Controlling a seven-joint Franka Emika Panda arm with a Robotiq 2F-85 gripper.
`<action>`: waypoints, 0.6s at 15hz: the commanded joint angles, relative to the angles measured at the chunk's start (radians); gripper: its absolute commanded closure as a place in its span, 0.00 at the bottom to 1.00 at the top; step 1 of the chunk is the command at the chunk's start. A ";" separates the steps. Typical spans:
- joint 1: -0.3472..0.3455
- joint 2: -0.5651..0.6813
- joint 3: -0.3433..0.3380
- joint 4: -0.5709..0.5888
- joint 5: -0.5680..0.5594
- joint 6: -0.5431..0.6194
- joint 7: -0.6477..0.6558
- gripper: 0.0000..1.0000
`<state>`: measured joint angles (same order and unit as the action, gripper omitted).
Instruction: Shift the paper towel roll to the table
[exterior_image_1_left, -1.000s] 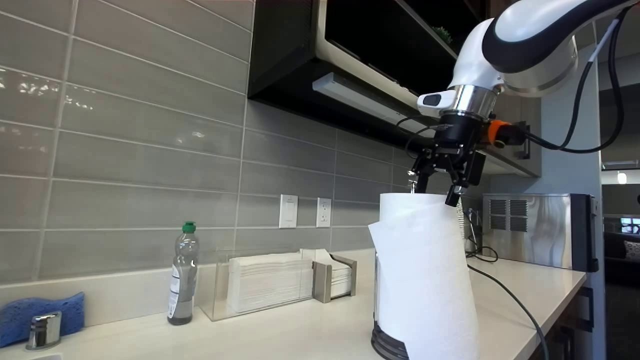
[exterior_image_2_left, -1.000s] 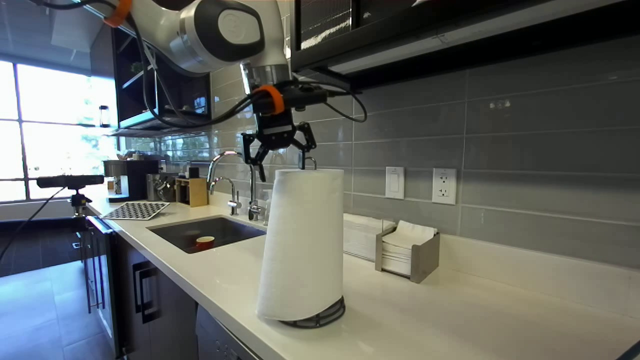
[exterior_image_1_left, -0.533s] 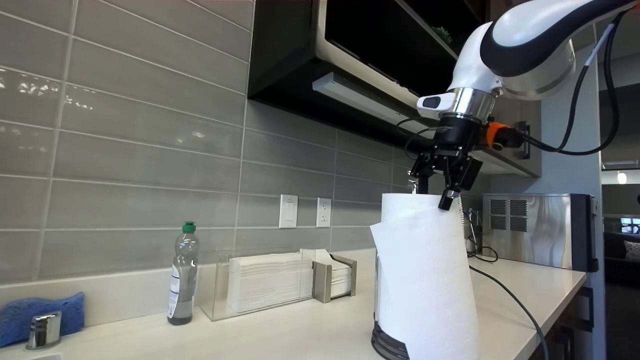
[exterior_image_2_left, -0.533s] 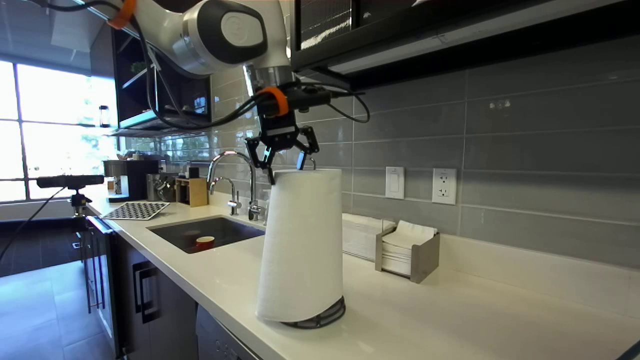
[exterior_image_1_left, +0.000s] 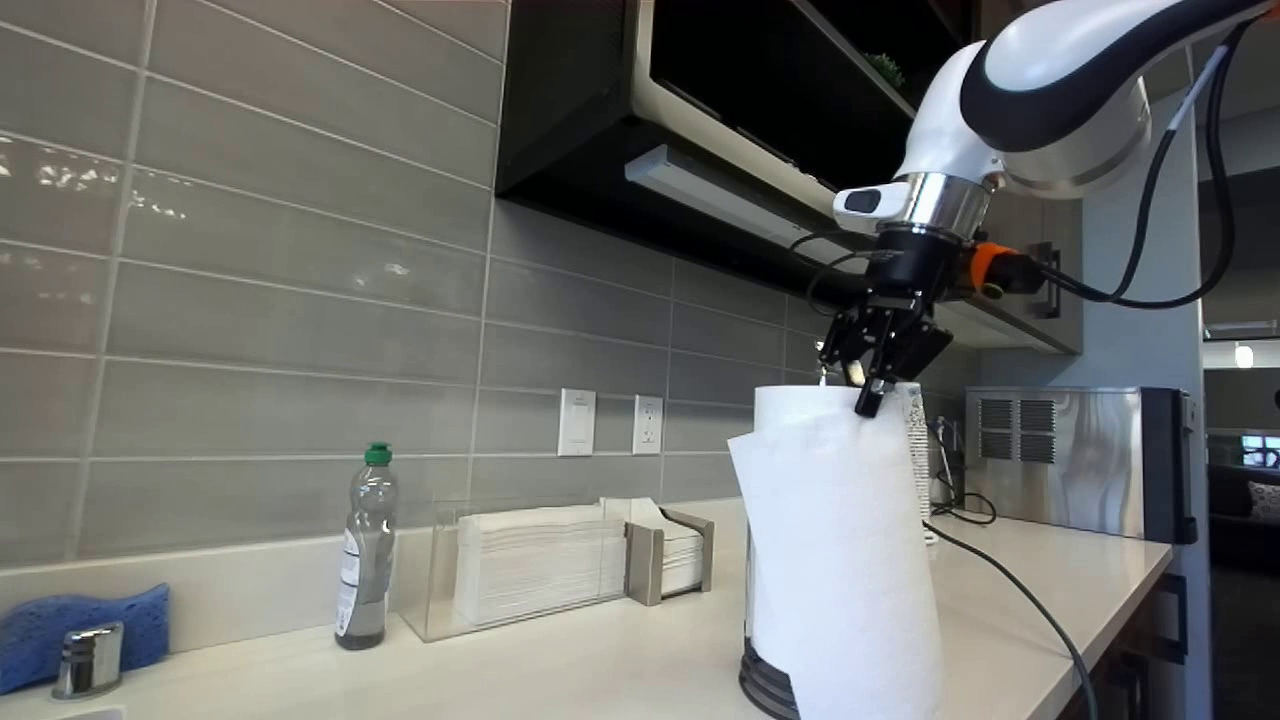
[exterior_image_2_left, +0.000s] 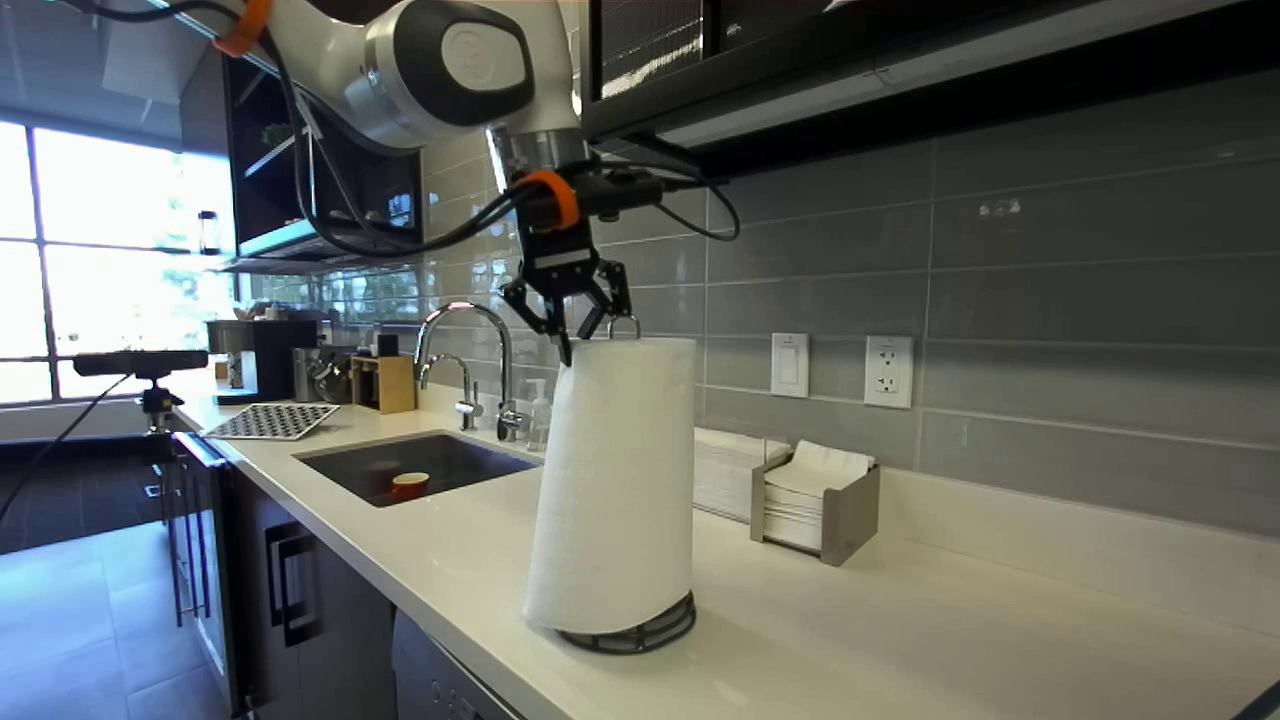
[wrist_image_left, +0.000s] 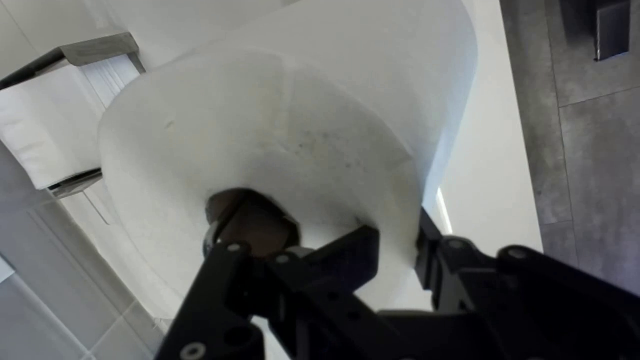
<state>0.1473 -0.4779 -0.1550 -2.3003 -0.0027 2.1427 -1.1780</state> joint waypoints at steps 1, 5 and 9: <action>-0.014 0.005 0.013 0.020 0.003 -0.012 -0.022 1.00; -0.016 0.005 0.027 0.033 -0.009 -0.025 -0.015 1.00; -0.016 0.008 0.042 0.051 -0.021 -0.039 -0.008 1.00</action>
<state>0.1466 -0.4780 -0.1335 -2.2963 -0.0060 2.1345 -1.1782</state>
